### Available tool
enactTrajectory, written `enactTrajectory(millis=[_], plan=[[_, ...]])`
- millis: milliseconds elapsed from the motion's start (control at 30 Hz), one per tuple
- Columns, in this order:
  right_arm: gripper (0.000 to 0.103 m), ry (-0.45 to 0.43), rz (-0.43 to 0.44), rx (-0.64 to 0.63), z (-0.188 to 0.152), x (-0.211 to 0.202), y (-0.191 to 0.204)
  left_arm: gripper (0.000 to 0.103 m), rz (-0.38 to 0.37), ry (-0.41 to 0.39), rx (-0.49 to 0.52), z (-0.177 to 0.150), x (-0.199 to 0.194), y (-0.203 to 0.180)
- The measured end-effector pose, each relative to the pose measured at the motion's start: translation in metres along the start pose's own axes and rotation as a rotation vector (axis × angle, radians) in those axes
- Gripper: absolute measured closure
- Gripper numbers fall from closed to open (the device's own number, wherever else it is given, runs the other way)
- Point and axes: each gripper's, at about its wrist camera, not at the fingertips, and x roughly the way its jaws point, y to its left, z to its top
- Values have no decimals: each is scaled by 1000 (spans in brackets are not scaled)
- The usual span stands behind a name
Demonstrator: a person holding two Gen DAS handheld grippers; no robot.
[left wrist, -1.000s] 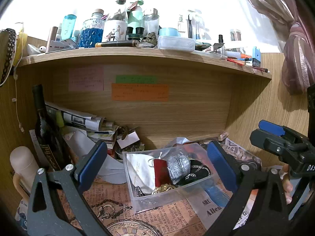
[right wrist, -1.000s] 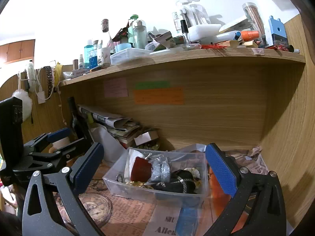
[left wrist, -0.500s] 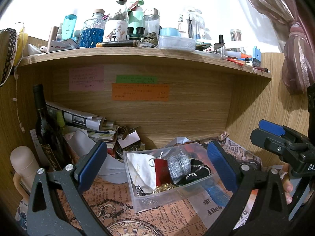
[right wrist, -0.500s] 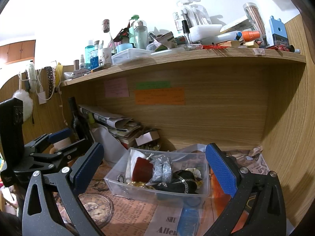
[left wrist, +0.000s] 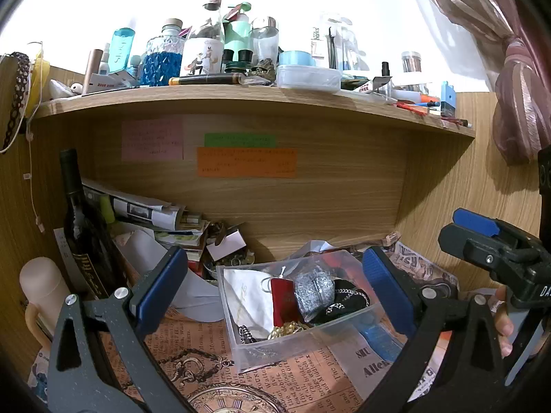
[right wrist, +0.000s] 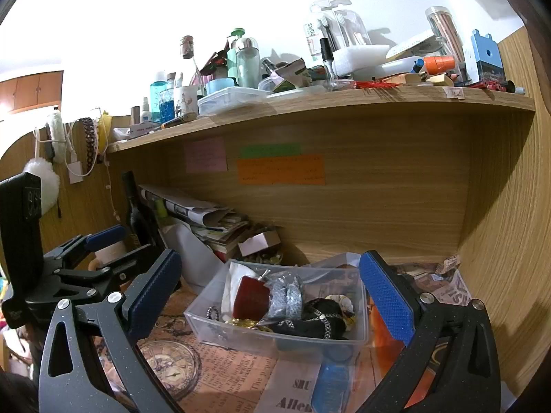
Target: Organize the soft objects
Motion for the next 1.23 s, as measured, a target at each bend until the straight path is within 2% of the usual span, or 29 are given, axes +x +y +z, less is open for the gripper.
enactTrajectory(millis=[1233], plan=[[0, 19, -6, 18, -2, 8, 0, 0, -42, 22, 5, -4, 5, 7]])
